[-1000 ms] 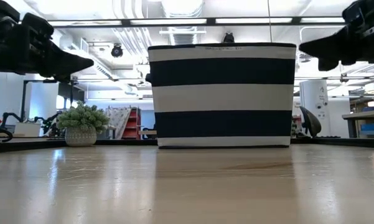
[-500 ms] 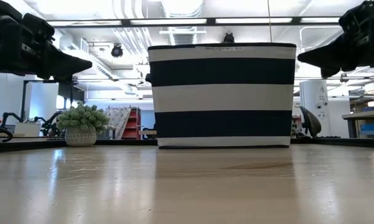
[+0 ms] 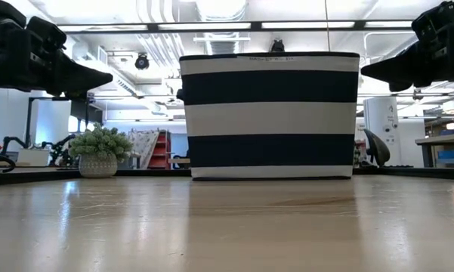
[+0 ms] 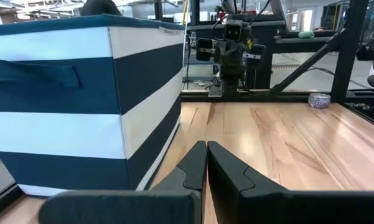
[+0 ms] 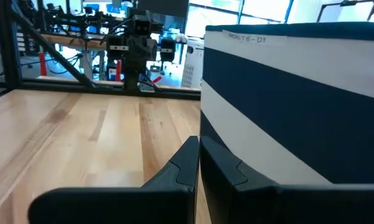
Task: Sort clothes
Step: Return to Home Position
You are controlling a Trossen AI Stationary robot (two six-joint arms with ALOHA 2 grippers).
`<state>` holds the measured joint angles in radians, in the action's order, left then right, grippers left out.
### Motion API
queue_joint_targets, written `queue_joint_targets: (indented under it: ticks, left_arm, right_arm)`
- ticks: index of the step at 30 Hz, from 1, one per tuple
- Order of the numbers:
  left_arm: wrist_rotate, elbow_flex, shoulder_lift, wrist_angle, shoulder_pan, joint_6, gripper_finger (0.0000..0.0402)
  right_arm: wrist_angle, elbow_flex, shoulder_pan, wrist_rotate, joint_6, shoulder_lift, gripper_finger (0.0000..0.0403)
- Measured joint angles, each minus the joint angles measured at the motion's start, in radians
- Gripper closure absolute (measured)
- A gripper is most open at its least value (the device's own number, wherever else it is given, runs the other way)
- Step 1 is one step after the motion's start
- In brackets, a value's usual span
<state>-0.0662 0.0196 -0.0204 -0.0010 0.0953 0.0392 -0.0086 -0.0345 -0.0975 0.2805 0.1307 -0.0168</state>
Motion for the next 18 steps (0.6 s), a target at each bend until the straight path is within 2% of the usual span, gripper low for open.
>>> queue_joint_targets:
  ticks: [5,12,18]
  left_arm:
    - [-0.003,-0.001,0.001,0.005,0.000,-0.008,0.0402]
    - [-0.004,-0.002,0.000,0.007,0.000,-0.027,0.0402]
    - [-0.004,-0.002,0.000,0.008,0.000,-0.033,0.0402]
  right_arm:
    - [-0.001,0.000,0.000,-0.030,0.000,-0.004,0.0403]
    - [-0.009,0.003,0.005,-0.177,-0.004,-0.004,0.0403]
    - [-0.019,0.002,0.036,-0.183,0.026,-0.014,0.0403]
